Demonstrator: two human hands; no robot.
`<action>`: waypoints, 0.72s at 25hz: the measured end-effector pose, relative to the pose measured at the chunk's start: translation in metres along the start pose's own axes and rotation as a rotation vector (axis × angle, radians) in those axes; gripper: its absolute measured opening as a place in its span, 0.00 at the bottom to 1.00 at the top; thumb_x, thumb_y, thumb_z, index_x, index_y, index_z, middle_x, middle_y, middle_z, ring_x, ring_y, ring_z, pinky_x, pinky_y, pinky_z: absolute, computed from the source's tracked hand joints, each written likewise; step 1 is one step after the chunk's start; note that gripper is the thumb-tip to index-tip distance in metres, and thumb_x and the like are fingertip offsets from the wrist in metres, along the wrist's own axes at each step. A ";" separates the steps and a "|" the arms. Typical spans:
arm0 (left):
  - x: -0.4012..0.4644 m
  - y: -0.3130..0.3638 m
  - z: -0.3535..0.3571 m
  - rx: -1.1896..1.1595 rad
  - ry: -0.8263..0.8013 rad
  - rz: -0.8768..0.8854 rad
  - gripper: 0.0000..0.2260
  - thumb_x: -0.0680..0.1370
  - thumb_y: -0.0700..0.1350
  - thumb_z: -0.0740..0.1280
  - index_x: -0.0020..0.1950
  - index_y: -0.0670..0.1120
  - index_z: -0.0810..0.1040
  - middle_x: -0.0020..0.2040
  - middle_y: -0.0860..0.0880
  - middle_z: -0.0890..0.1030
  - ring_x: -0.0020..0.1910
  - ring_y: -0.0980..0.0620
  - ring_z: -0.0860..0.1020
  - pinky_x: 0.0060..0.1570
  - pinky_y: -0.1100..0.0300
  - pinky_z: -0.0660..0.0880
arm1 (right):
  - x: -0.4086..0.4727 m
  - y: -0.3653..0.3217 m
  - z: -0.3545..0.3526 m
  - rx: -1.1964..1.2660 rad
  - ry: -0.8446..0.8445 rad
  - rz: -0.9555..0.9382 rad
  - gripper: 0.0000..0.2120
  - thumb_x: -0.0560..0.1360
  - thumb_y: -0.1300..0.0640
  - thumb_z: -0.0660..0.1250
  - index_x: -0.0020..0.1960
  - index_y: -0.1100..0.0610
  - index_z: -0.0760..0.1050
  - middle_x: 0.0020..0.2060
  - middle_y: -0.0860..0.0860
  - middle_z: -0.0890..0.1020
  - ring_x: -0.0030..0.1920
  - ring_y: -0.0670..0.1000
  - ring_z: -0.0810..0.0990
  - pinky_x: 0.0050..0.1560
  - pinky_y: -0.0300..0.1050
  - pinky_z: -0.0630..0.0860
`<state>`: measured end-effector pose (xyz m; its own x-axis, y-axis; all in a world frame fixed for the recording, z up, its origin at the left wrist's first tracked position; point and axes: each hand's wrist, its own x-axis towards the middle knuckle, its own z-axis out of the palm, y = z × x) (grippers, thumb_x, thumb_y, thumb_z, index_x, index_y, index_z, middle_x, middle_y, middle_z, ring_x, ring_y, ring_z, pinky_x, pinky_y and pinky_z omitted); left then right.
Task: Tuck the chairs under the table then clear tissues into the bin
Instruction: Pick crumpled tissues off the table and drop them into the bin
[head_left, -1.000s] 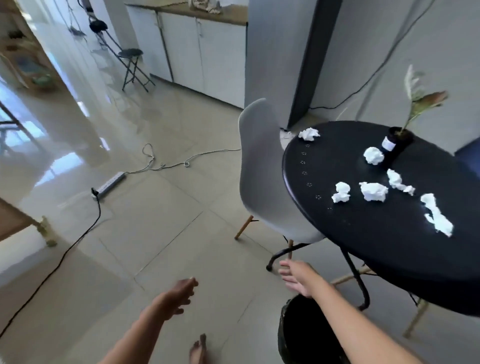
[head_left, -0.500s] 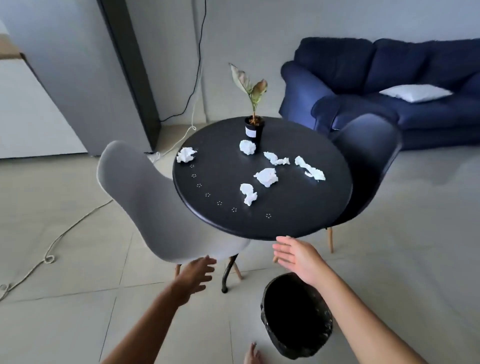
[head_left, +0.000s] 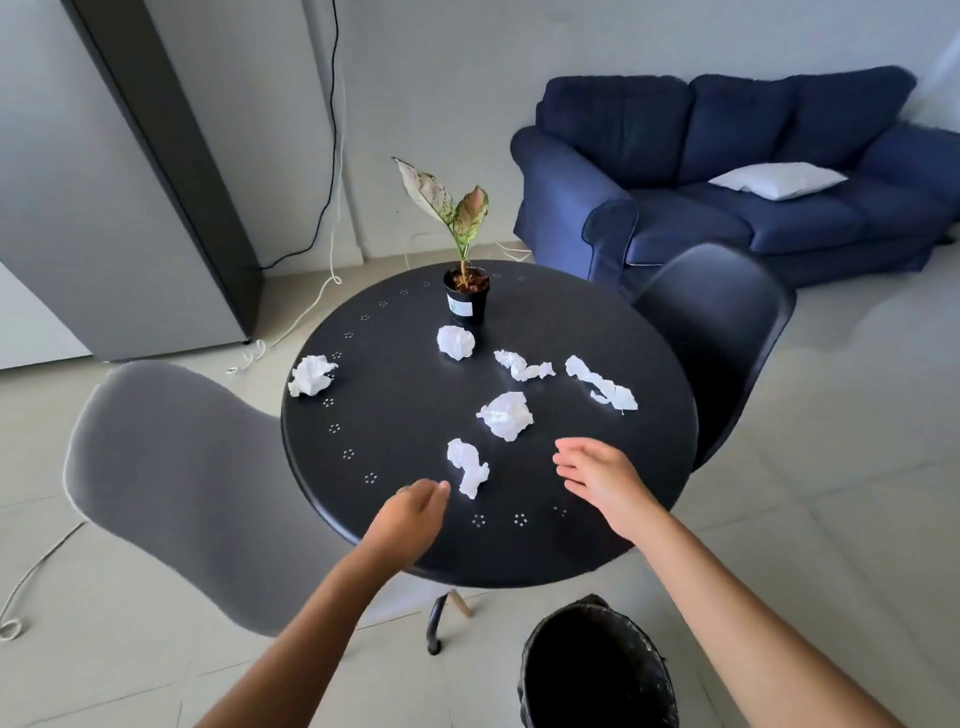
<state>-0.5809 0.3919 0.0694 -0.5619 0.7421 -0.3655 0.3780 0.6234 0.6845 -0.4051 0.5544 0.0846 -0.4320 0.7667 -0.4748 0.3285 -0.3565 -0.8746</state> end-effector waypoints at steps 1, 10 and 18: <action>0.008 0.000 -0.002 0.127 0.037 0.074 0.16 0.80 0.56 0.57 0.55 0.47 0.77 0.50 0.50 0.75 0.52 0.48 0.77 0.57 0.55 0.74 | 0.012 -0.006 0.003 -0.106 0.026 -0.041 0.07 0.77 0.55 0.64 0.54 0.50 0.77 0.58 0.53 0.80 0.55 0.50 0.78 0.58 0.44 0.74; 0.071 -0.009 -0.010 0.506 -0.056 0.532 0.35 0.71 0.66 0.63 0.74 0.57 0.58 0.75 0.53 0.58 0.74 0.51 0.59 0.65 0.56 0.73 | 0.094 -0.023 0.034 -0.992 -0.093 -0.269 0.40 0.74 0.53 0.67 0.73 0.34 0.45 0.77 0.50 0.45 0.76 0.58 0.50 0.72 0.59 0.61; 0.093 -0.017 0.000 0.540 -0.186 0.595 0.21 0.77 0.57 0.62 0.69 0.60 0.67 0.72 0.57 0.65 0.72 0.55 0.62 0.55 0.60 0.76 | 0.115 -0.013 0.052 -1.184 -0.063 -0.308 0.23 0.76 0.59 0.62 0.67 0.41 0.71 0.73 0.44 0.65 0.70 0.50 0.64 0.67 0.50 0.71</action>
<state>-0.6392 0.4506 0.0236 -0.0427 0.9848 -0.1683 0.9025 0.1102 0.4163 -0.5022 0.6194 0.0360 -0.6558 0.6945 -0.2960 0.7520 0.5663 -0.3373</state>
